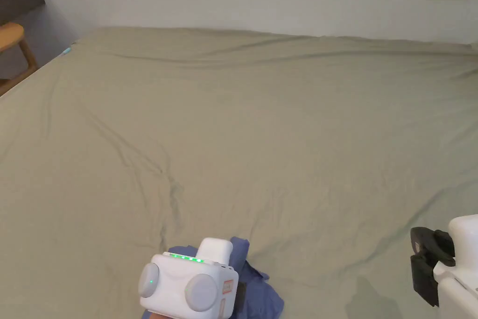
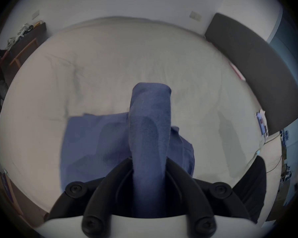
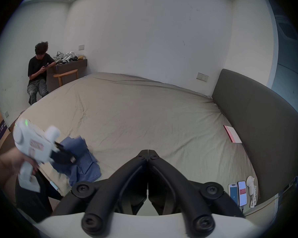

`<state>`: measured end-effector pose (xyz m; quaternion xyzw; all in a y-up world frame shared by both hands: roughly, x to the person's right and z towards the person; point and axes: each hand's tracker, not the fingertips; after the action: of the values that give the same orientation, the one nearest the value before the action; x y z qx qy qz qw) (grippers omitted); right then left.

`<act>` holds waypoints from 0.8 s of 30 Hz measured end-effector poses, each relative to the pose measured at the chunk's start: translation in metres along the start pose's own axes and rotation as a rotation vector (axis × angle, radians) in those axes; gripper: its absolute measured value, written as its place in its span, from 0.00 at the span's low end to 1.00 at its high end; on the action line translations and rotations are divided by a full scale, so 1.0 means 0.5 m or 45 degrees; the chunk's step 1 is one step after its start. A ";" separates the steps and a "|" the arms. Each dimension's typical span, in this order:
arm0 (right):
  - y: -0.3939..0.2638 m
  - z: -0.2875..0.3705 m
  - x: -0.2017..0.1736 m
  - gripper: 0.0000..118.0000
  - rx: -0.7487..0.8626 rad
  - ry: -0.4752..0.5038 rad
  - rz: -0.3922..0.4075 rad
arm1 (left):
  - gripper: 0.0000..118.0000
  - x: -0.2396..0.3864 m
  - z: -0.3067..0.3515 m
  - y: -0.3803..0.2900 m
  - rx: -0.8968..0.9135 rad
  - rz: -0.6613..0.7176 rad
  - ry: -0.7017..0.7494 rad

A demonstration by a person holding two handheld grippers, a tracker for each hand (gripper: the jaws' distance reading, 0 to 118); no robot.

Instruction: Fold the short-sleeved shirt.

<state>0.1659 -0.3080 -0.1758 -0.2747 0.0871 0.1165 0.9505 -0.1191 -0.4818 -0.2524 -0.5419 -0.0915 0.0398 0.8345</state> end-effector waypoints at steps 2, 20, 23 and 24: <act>0.000 0.001 0.000 0.01 0.000 -0.006 0.006 | 0.13 0.025 -0.023 -0.010 0.003 -0.039 0.073; -0.008 -0.015 0.010 0.01 -0.018 -0.012 -0.008 | 0.13 -0.036 0.073 -0.001 0.416 0.025 0.014; -0.012 -0.011 0.005 0.01 -0.017 -0.009 -0.009 | 0.00 -0.043 0.049 -0.021 0.421 -0.080 0.130; -0.013 -0.011 0.001 0.01 -0.020 -0.010 -0.004 | 0.00 -0.038 0.035 -0.030 0.406 -0.119 0.144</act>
<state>0.1676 -0.3162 -0.1772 -0.2816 0.0822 0.1168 0.9488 -0.1417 -0.4752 -0.2336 -0.3992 -0.0621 -0.0155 0.9146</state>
